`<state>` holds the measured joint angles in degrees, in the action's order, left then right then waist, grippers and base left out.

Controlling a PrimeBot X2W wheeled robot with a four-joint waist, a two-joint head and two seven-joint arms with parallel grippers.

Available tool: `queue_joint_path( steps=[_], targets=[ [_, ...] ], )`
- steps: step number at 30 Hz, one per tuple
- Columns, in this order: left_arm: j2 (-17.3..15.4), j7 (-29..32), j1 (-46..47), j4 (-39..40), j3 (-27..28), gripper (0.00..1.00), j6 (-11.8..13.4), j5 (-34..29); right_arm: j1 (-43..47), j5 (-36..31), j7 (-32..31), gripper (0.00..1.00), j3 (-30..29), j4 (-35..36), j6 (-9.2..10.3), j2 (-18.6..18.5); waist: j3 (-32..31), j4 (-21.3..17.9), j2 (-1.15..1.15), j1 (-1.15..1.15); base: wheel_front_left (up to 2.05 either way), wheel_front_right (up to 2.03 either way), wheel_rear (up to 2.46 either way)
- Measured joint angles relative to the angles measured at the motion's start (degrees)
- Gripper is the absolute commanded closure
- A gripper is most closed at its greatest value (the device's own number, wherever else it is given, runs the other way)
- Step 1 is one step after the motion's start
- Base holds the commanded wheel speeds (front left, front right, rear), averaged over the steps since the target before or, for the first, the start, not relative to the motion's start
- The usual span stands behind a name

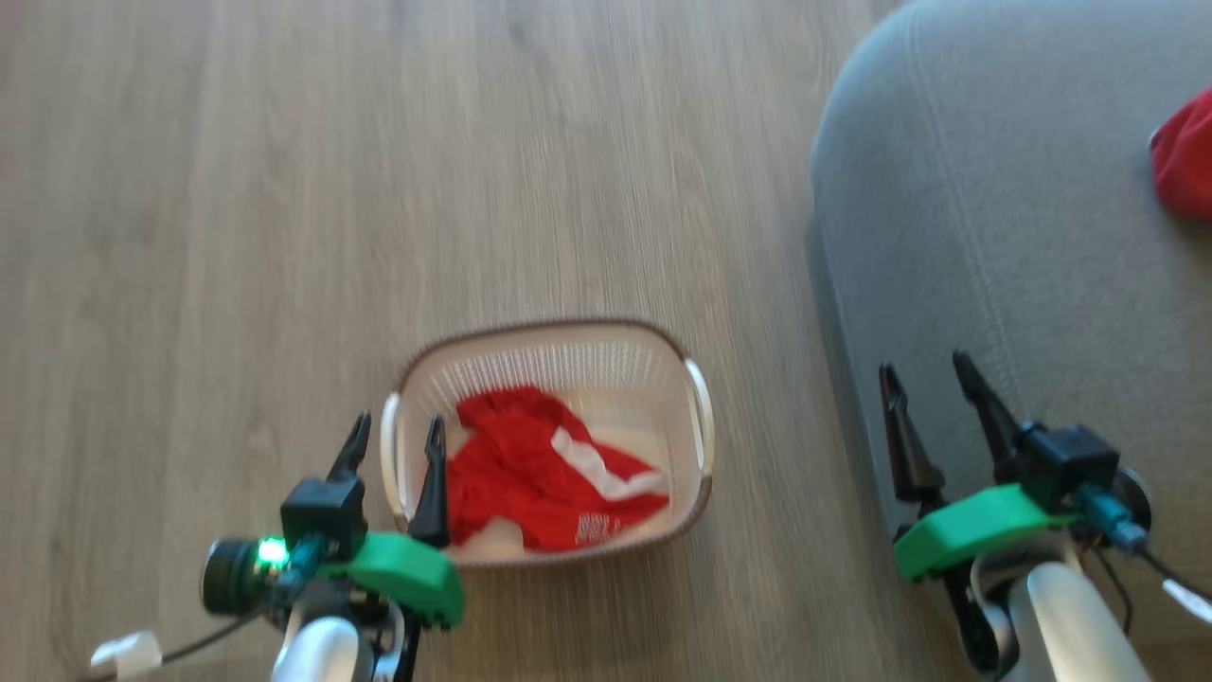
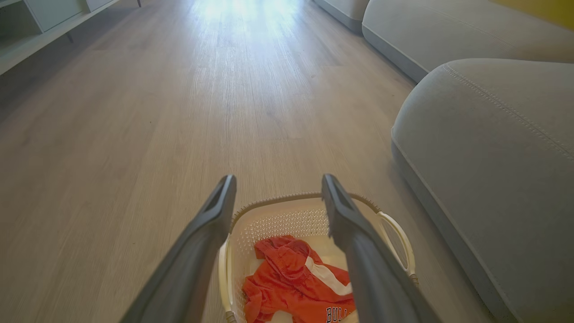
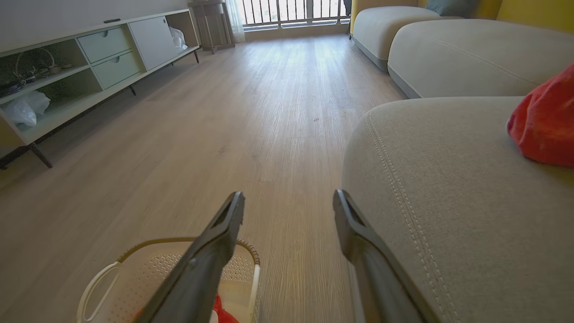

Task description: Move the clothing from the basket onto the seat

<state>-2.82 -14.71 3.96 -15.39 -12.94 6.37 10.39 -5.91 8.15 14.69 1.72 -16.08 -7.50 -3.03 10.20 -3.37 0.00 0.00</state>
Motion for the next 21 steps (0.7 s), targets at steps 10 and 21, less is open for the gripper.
queue_joint_path(
  steps=[10,21],
  targets=[
    [0.14,0.0,15.46,-10.32,0.02,0.0,-3.97,-5.38,-6.66,0.8,0.0,0.0,-1.45,5.57,0.0,0.02,15.74,-2.48,0.0,0.0,0.0,0.0,0.0],
    [-3.94,0.0,32.78,-29.82,-2.2,0.0,-8.53,-10.91,-10.37,4.35,0.01,0.0,-0.29,10.95,0.0,0.03,32.05,-6.21,0.0,0.02,0.0,0.0,0.0]
  ],
)
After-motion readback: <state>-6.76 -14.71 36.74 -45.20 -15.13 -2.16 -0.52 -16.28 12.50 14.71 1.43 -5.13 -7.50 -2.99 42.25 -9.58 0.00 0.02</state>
